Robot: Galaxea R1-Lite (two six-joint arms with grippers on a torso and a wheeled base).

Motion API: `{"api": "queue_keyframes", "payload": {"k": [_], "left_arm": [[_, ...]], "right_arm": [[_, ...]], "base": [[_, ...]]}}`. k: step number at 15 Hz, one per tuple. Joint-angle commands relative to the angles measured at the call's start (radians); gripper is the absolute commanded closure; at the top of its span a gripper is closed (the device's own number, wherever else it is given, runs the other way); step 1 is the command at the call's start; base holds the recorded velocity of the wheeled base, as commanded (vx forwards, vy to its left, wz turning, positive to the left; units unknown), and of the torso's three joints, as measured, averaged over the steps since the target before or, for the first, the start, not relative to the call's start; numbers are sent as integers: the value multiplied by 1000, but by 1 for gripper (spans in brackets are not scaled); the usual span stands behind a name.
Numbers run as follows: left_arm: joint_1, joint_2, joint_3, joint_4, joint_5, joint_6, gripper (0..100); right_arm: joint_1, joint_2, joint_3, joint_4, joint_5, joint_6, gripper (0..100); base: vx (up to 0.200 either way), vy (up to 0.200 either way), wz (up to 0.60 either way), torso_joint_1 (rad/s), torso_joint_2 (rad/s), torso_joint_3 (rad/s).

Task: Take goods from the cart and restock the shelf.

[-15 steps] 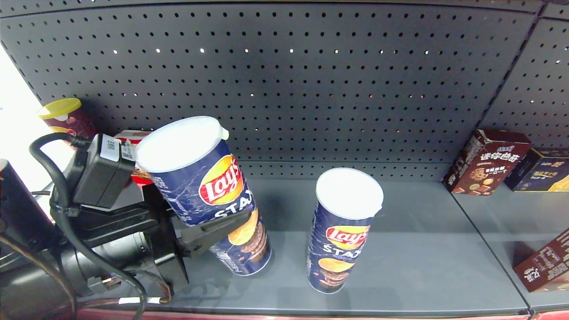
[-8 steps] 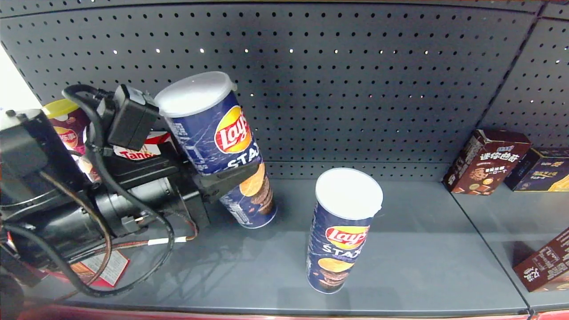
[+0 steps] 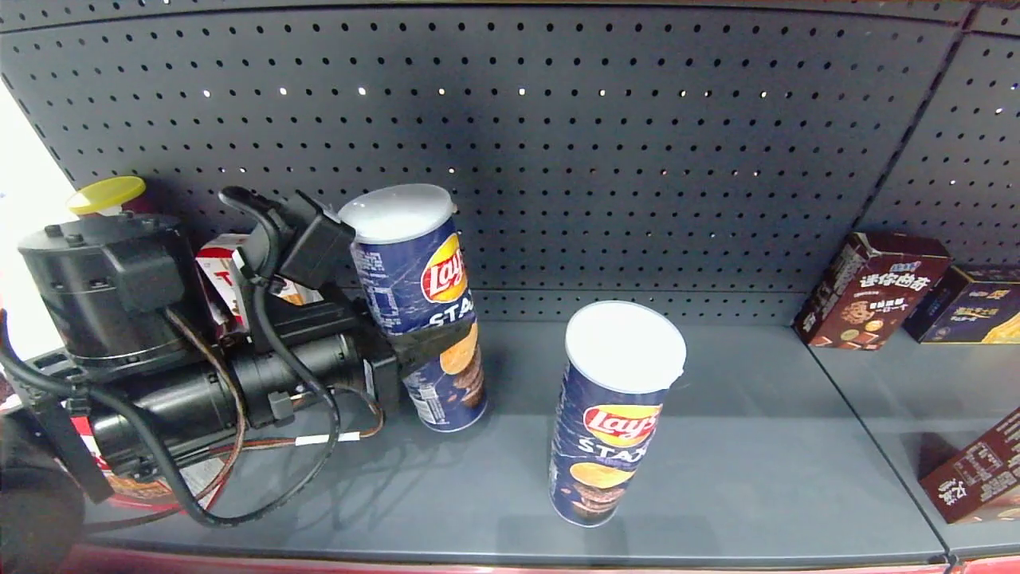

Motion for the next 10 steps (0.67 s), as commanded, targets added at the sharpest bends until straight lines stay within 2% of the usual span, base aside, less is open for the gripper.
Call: {"api": "queue_keyframes", "payload": {"k": [1, 7, 10], "left_arm": [[-23, 18, -12, 7, 11, 12, 100], [-44, 102, -131, 39, 22, 14, 100], [-58, 158, -205, 111, 25, 14, 100]], "right_arm": [[0, 2, 0, 0, 0, -1, 0], [0, 2, -1, 0, 0, -1, 0], [0, 2, 0, 0, 0, -1, 0]], "base": [[0, 0, 0, 0, 0, 0], [0, 0, 0, 0, 0, 0], [0, 0, 0, 0, 0, 0]]}}
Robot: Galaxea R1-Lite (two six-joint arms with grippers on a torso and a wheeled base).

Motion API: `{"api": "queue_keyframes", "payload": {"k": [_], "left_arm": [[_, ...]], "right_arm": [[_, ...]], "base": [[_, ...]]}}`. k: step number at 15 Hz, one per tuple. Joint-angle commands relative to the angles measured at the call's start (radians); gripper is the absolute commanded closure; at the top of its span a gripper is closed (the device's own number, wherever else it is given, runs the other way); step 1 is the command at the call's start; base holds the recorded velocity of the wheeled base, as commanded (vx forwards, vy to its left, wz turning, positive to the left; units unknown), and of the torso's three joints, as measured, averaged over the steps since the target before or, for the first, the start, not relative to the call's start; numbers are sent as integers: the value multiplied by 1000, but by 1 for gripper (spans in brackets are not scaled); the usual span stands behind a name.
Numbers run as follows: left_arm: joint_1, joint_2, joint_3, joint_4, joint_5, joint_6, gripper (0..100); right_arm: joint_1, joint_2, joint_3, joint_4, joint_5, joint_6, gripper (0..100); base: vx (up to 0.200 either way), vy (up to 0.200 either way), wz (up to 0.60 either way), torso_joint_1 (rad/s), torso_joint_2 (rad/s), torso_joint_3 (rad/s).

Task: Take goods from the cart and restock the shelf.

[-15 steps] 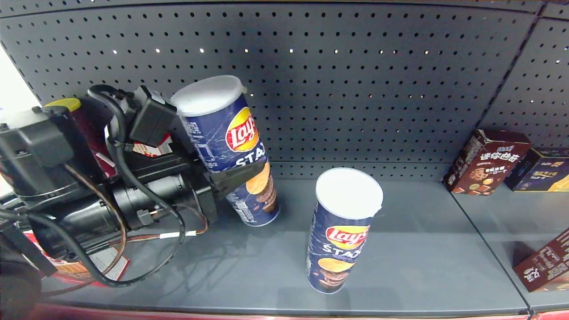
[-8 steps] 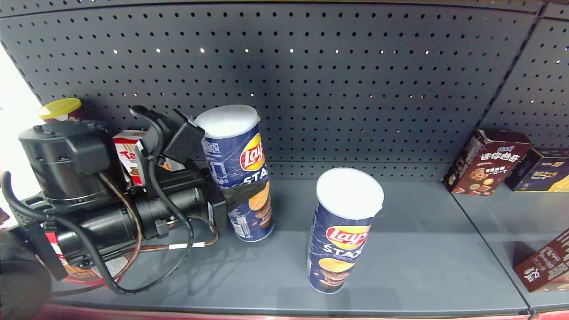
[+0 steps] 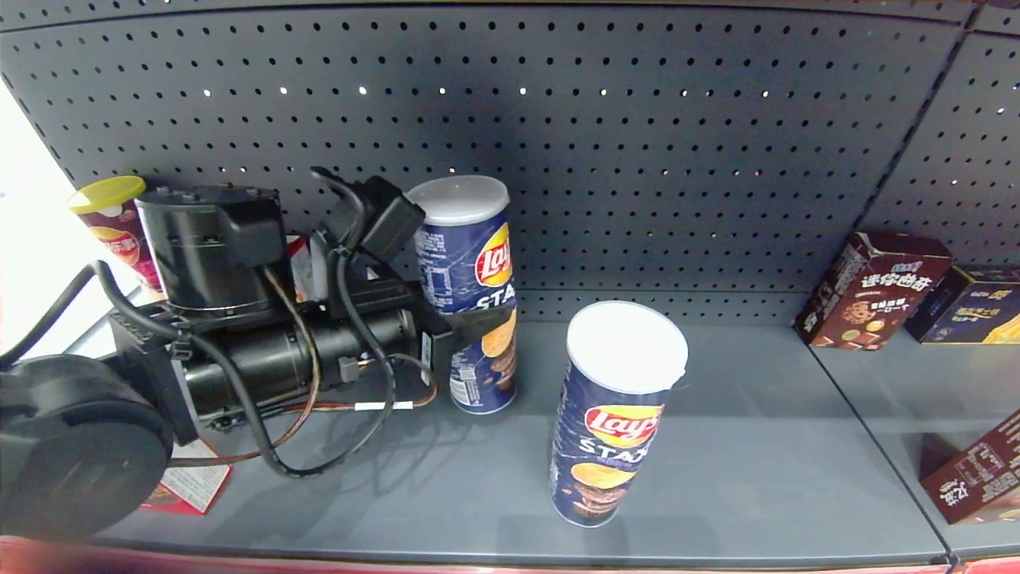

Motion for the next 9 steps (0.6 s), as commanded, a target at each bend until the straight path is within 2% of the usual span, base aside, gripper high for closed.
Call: {"api": "queue_keyframes", "payload": {"k": [1, 5, 9], "left_arm": [[-5, 57, -42, 11, 4, 0, 100], [2, 146, -153, 12, -3, 0, 100], [1, 197, -171, 3, -9, 12, 100]], "right_arm": [[1, 2, -1, 0, 0, 0, 0], [1, 2, 0, 0, 0, 1, 0], [1, 2, 0, 0, 0, 0, 0]], "base": [[0, 0, 0, 0, 0, 0], [0, 0, 0, 0, 0, 0], [0, 0, 0, 0, 0, 0]]}}
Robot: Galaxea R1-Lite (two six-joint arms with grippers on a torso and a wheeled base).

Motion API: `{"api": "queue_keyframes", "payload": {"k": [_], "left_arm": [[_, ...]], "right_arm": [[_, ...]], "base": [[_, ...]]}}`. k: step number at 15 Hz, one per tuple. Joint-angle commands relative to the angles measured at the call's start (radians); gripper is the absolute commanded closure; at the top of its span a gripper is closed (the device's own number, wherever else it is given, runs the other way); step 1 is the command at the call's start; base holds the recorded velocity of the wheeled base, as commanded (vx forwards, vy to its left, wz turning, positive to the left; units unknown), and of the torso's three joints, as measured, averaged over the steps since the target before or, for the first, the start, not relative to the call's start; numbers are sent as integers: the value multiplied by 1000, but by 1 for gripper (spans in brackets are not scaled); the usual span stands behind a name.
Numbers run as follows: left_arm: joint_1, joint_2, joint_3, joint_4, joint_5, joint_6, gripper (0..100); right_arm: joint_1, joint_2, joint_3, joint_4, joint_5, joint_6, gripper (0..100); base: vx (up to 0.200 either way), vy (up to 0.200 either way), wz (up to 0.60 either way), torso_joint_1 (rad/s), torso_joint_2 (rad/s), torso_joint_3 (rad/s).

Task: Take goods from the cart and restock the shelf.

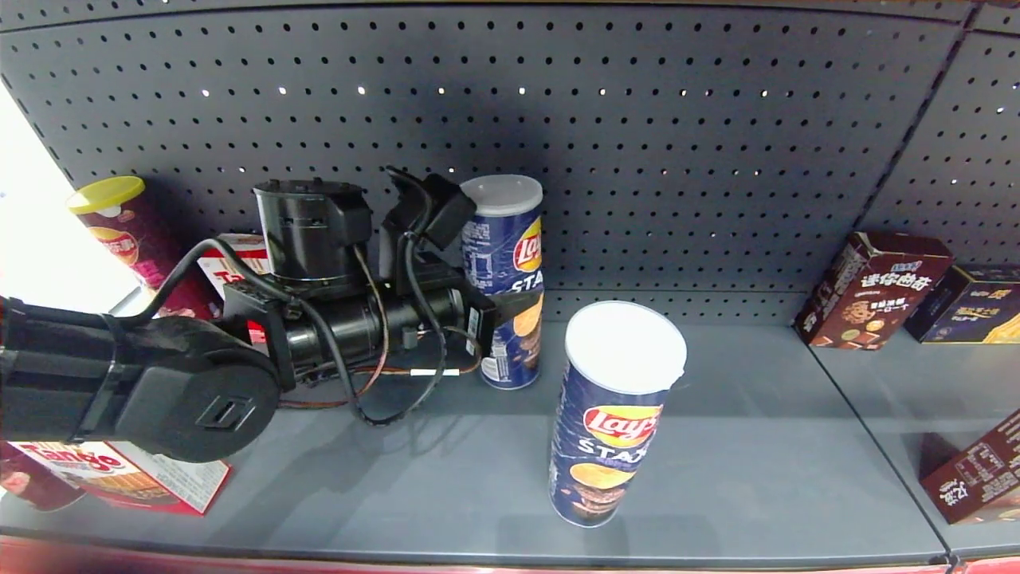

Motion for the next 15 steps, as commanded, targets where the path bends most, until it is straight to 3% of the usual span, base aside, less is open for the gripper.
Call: {"api": "queue_keyframes", "payload": {"k": [1, 2, 3, 10, 15], "left_arm": [[-4, 39, -5, -5, -5, 14, 100], [-4, 39, -5, -5, -5, 14, 100], [-5, 59, -5, -27, -27, 46, 100], [-2, 131, -13, -146, -50, 44, 100], [-5, 146, -11, -159, -50, 47, 100]], "right_arm": [[0, 1, 0, 0, 0, 0, 0], [0, 1, 0, 0, 0, 0, 0], [0, 1, 0, 0, 0, 1, 0], [0, 1, 0, 0, 0, 0, 0], [0, 1, 0, 0, 0, 1, 0]], "base": [[0, 0, 0, 0, 0, 0], [0, 0, 0, 0, 0, 0], [0, 0, 0, 0, 0, 0], [0, 0, 0, 0, 0, 0], [0, 0, 0, 0, 0, 0]]}}
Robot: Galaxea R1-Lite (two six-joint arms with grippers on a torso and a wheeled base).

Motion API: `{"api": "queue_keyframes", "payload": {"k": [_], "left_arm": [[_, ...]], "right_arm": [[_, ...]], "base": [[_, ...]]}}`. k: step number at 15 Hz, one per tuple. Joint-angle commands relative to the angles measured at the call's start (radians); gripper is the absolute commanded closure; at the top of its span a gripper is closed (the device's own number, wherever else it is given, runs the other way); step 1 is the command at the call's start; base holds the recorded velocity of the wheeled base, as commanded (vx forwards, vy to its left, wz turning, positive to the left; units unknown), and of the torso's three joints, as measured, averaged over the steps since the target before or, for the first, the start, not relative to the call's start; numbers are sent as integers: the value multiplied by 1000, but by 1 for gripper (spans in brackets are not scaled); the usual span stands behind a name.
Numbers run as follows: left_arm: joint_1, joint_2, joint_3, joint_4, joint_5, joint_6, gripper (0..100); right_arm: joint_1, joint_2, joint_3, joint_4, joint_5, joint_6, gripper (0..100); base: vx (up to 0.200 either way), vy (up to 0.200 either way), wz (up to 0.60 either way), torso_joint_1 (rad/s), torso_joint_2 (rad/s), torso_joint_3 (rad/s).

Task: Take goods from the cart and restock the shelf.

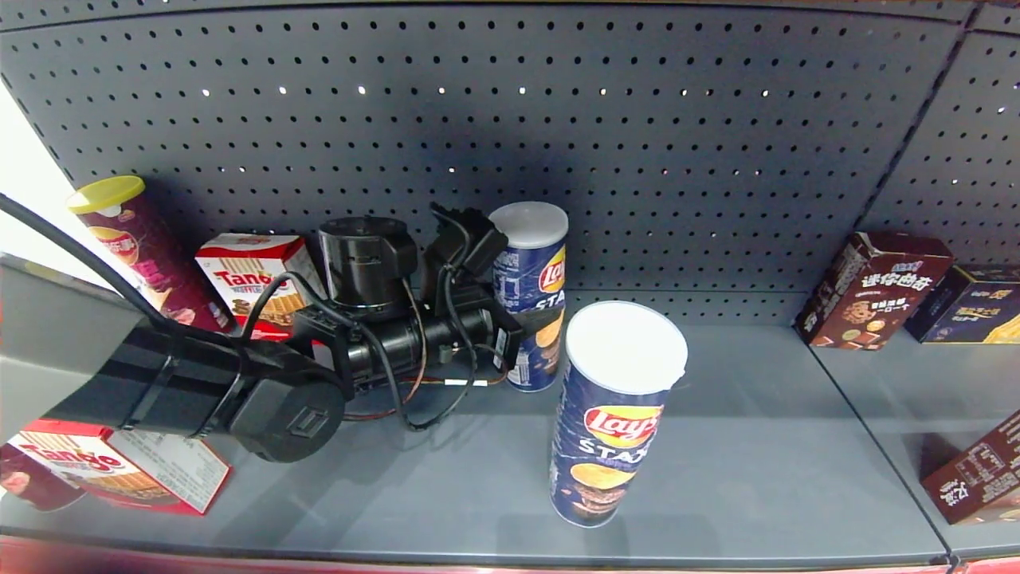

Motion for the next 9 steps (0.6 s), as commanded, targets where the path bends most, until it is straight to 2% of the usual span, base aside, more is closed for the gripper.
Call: {"api": "queue_keyframes", "payload": {"k": [1, 2, 3, 6, 9], "left_arm": [[-2, 6, 5, -6, 1, 0, 100], [-4, 6, 8, -6, 1, 3, 100], [-4, 5, 8, -6, 1, 3, 0], [-8, 1, 13, -19, 7, 5, 0], [-8, -23, 98, -158, 12, 3, 0]], "right_arm": [[0, 1, 0, 0, 0, -1, 0], [0, 1, 0, 0, 0, -1, 0], [0, 1, 0, 0, 0, 1, 0], [0, 1, 0, 0, 0, -1, 0], [0, 1, 0, 0, 0, -1, 0]], "base": [[0, 0, 0, 0, 0, 0], [0, 0, 0, 0, 0, 0], [0, 0, 0, 0, 0, 0], [0, 0, 0, 0, 0, 0], [0, 0, 0, 0, 0, 0]]}}
